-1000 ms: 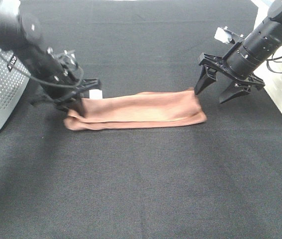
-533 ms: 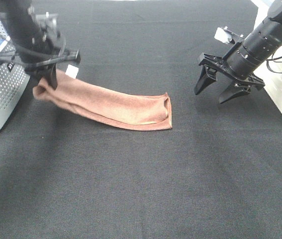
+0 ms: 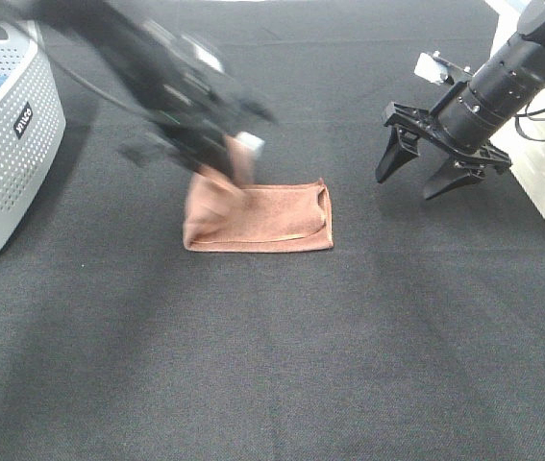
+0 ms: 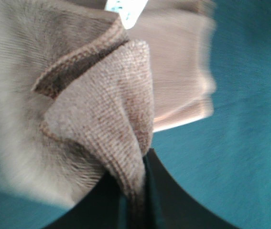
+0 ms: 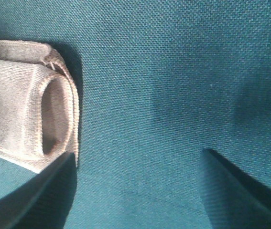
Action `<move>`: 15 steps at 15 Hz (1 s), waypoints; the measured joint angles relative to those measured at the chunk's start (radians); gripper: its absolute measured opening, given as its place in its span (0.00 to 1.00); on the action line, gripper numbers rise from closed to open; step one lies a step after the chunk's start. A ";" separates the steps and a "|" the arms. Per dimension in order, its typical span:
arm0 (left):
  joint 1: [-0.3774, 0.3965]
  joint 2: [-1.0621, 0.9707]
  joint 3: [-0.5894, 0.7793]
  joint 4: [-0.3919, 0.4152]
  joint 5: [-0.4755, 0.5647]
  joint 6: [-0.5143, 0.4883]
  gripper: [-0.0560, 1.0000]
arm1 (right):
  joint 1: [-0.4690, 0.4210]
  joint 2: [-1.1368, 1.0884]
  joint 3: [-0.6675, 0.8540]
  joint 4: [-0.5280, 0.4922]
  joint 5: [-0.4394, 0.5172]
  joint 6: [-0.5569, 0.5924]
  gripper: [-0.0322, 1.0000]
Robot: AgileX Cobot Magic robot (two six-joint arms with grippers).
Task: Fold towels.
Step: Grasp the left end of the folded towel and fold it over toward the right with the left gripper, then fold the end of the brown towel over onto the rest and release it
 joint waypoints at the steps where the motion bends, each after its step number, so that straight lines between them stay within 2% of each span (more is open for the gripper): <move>1: -0.019 0.036 -0.014 -0.016 -0.031 0.000 0.10 | 0.000 0.000 0.000 -0.017 0.000 0.000 0.69; 4: -0.041 0.108 -0.074 -0.048 -0.075 -0.040 0.12 | 0.000 0.000 0.000 -0.039 0.000 0.000 0.69; 6: -0.042 0.118 -0.081 -0.097 -0.115 -0.073 0.29 | 0.000 0.000 0.000 -0.039 0.000 0.000 0.69; 8: -0.042 0.118 -0.086 -0.216 -0.166 -0.056 0.50 | 0.000 0.000 0.000 -0.036 0.001 0.000 0.69; 9: -0.042 0.118 -0.086 -0.216 -0.166 -0.056 0.50 | 0.000 0.000 0.000 -0.036 0.001 0.000 0.69; 10: -0.042 0.118 -0.086 -0.297 -0.186 -0.018 0.56 | 0.000 0.000 0.000 -0.031 0.001 0.000 0.69; 11: -0.042 0.118 -0.086 -0.393 -0.206 0.061 0.59 | 0.000 0.000 0.000 -0.009 0.001 0.000 0.69; 12: -0.042 0.118 -0.086 -0.448 -0.221 0.123 0.59 | 0.000 0.000 0.000 0.011 0.002 -0.001 0.69; 14: -0.028 0.107 -0.086 -0.473 -0.227 0.236 0.60 | 0.000 -0.003 0.000 0.081 0.022 -0.037 0.69; 15: 0.008 0.088 -0.086 -0.463 -0.227 0.315 0.60 | 0.004 -0.010 0.000 0.150 0.046 -0.085 0.69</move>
